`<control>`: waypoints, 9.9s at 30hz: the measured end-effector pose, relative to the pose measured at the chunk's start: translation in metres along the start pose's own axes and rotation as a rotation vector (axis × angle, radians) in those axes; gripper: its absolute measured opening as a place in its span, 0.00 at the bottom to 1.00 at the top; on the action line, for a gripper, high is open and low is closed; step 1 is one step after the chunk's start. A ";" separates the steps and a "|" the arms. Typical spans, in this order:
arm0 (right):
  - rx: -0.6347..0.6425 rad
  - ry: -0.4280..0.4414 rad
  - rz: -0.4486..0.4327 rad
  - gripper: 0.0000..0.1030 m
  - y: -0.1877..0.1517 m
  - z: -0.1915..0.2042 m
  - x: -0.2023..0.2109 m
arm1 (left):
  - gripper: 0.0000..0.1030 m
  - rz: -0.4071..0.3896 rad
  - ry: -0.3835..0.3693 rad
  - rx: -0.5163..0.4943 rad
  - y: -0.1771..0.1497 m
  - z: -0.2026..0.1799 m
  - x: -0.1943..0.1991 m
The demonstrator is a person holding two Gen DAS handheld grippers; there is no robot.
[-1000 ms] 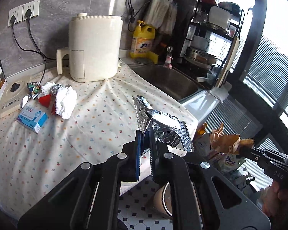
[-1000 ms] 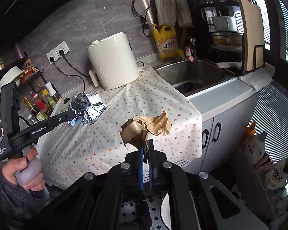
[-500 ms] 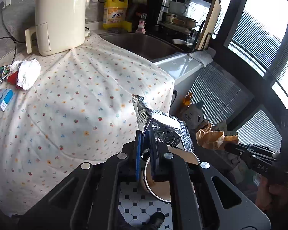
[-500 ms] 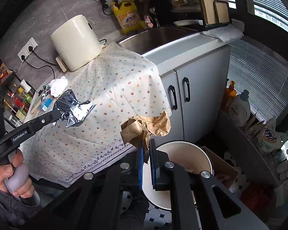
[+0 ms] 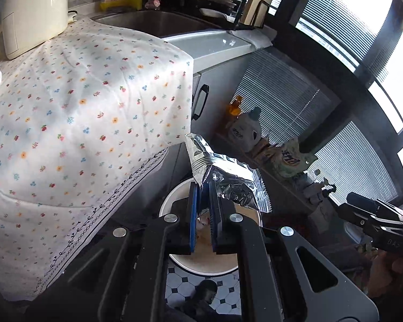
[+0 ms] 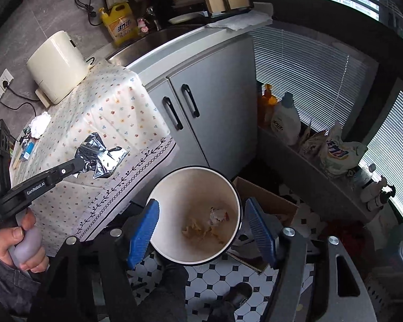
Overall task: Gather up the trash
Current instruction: 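Carry the foil bag over the white bucket and open the left tool, then grasp the dark wrapper with left tool while right tool grasps white tissue, then carry the wrapper and tissue over the white bucket and release the tissue, then open the left tool over the bucket to drop the dark wrapper, then move both tools back over the cloth toward the remaining trash, then grasp the blue-and-white medicine box with the left tool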
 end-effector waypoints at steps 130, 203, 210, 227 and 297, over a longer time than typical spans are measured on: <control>0.463 0.427 0.051 0.03 0.155 0.454 -0.111 | 0.03 -0.375 0.224 0.362 0.123 0.376 0.190; -0.103 -0.064 0.025 0.80 -0.007 -0.014 0.014 | 0.82 0.105 -0.199 -0.013 -0.002 -0.035 -0.035; -0.065 0.006 -0.003 0.81 0.016 0.022 0.009 | 0.88 0.017 -0.116 0.014 0.024 0.002 0.010; 0.132 0.173 -0.037 0.85 0.088 0.168 -0.018 | 0.94 -0.186 0.065 0.165 0.056 0.134 0.118; 0.470 0.323 0.078 0.85 0.164 0.544 -0.183 | 0.79 -0.092 0.476 0.493 0.074 0.481 0.130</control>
Point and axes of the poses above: each gripper's, at about its wrist camera, not at the fingertips, and x roughly against the way its jaws point, z to its left, y to its top, the point moved 1 cm from there along -x, roughly the way its jaws point, and after that the axes turned 3 degrees about x, right-handed, at the moved point
